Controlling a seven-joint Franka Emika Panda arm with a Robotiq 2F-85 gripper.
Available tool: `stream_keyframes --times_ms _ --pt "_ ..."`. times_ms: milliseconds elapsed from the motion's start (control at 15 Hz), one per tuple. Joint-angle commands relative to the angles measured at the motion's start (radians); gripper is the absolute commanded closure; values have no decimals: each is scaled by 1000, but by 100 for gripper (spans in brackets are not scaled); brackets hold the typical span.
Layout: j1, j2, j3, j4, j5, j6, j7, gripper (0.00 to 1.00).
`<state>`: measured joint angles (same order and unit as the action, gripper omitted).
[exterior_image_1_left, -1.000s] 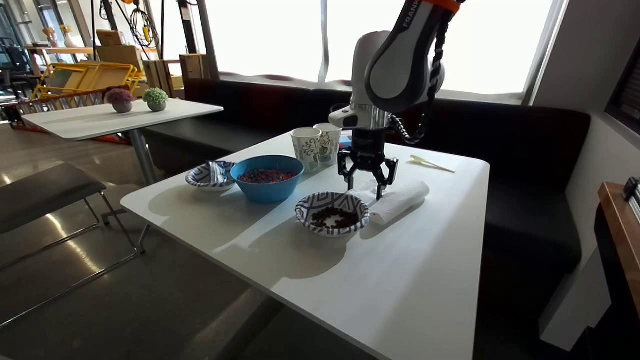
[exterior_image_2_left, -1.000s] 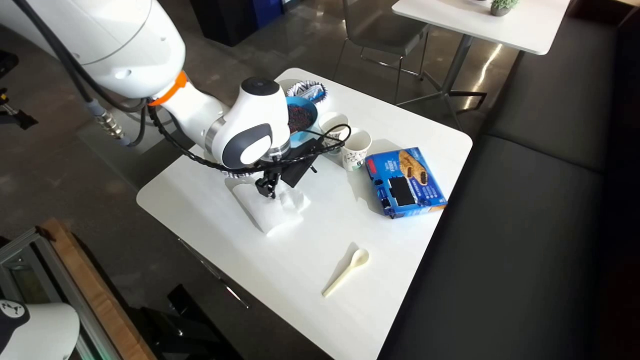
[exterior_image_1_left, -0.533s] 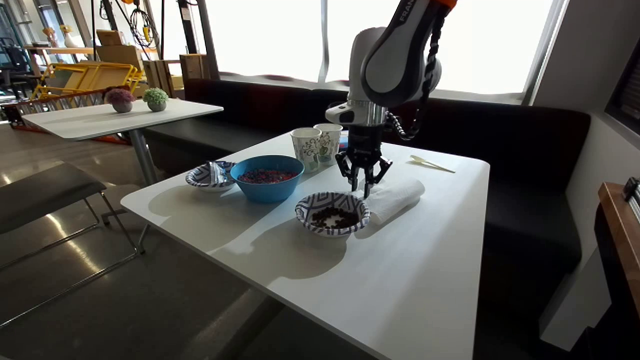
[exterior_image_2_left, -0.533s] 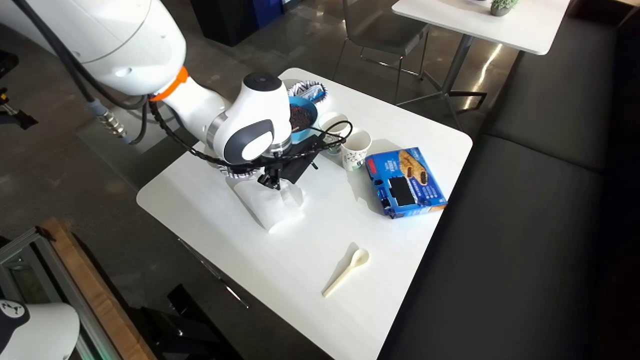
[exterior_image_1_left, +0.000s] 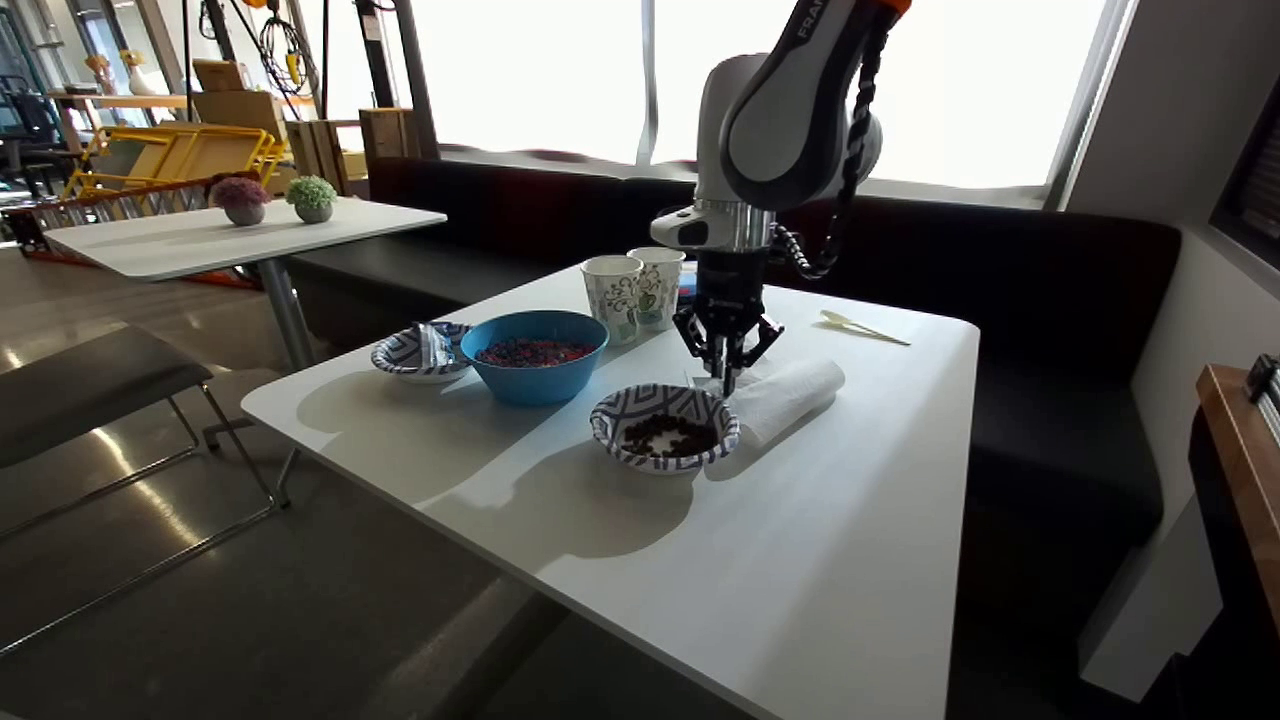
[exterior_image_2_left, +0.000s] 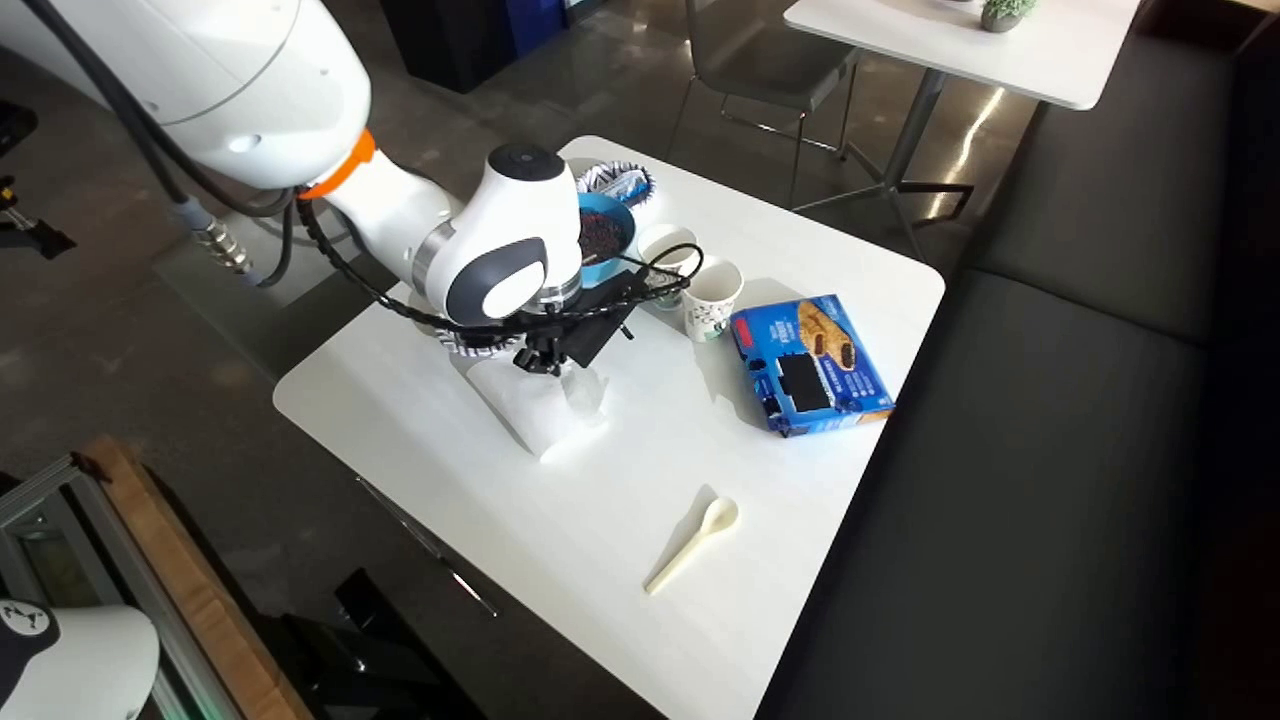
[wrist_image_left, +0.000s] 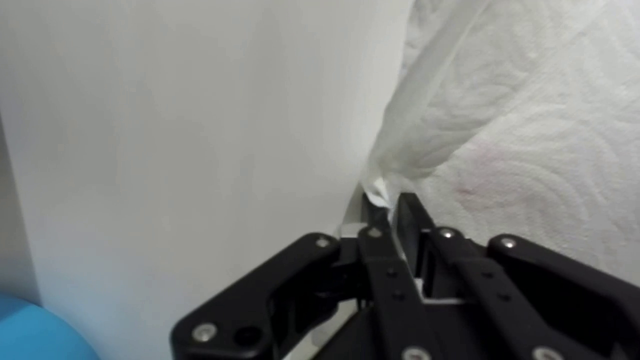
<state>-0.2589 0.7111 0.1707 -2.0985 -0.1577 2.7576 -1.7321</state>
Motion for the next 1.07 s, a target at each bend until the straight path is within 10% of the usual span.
stream_keyframes --times_ms 0,1000 --pt "32 -43 -19 -41 2 -25 29 98" --pt "303 -258 -252 -208 -253 -8 369 100"
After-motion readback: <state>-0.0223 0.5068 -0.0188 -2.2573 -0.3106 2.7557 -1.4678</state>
